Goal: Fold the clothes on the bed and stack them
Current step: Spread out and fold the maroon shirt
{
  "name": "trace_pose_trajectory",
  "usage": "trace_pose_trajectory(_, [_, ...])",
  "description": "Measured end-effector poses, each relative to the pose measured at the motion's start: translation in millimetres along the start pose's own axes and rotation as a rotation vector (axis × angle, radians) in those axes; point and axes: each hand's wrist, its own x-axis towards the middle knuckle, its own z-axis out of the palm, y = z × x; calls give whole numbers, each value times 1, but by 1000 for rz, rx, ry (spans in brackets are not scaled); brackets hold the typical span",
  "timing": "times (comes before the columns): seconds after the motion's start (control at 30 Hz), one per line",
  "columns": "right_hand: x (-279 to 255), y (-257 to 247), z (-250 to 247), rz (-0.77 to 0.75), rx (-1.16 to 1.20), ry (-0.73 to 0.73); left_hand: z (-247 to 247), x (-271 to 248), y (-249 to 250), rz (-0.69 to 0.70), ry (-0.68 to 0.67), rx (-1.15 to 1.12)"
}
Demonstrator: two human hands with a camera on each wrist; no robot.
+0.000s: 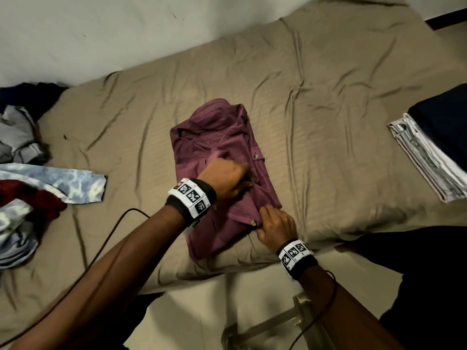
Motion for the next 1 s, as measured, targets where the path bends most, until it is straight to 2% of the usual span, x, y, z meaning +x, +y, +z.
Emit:
trace_pose_trajectory(0.07, [-16, -1, 5, -113, -56, -86, 10, 9, 11, 9, -53, 19])
trace_pose_trajectory(0.13, [-26, 2, 0, -137, -64, -111, 18, 17, 26, -5, -93, 19])
trace_pose_trajectory(0.17, [-29, 5, -6, -104, -19, -82, 19, 18, 32, -47, -67, -23])
trace_pose_trajectory(0.2, [-29, 10, -14, -35, 58, -24, 18, 15, 36, -122, 16, -122])
trace_pose_trajectory(0.23, [-30, 17, -21, 50, 142, 72, 19, 6, 36, -220, 157, -263])
trace_pose_trajectory(0.3, [-26, 31, -36, 197, 342, 213, 30, -33, 28, -500, 537, -539])
trace_pose_trajectory(0.33, [-22, 38, -41, 235, 493, 242, 39, -62, 24, -678, 723, -646])
trace_pose_trajectory(0.37, [-15, 42, -42, 263, 653, 239, 50, -93, 23, -883, 848, -734])
trace_pose_trajectory(0.4, [-6, 44, -42, 301, 815, 189, 59, -123, 24, -1095, 877, -807])
trace_pose_trajectory(0.43, [2, 43, -40, 348, 961, 105, 72, -149, 29, -1298, 799, -875])
trace_pose_trajectory(0.47, [9, 38, -37, 390, 1071, 12, 87, -170, 37, -1444, 661, -979])
trace_pose_trajectory(0.5, [15, 34, -31, 416, 1127, -77, 101, -183, 46, -1494, 533, -1145])
trace_pose_trajectory(0.57, [21, 24, -21, 383, 1086, -221, 124, -193, 63, -1363, 452, -1522])
trace_pose_trajectory(0.63, [23, 16, -16, 362, 1040, -230, 132, -192, 71, -1272, 540, -1637])
trace_pose_trajectory(0.73, [18, 12, -17, 442, 1170, -120, 125, -187, 70, -1154, 695, -1629])
trace_pose_trajectory(0.83, [3, 12, -30, 521, 1310, -4, 107, -185, 74, -993, 786, -1651])
trace_pose_trajectory(0.87, [-4, 13, -33, 542, 1344, 22, 104, -184, 75, -945, 791, -1678])
trace_pose_trajectory(0.93, [-18, 15, -32, 636, 1393, 65, 107, -179, 78, -936, 738, -1690])
trace_pose_trajectory(1.0, [-28, 13, -25, 723, 1371, 82, 123, -176, 80, -1022, 642, -1565])
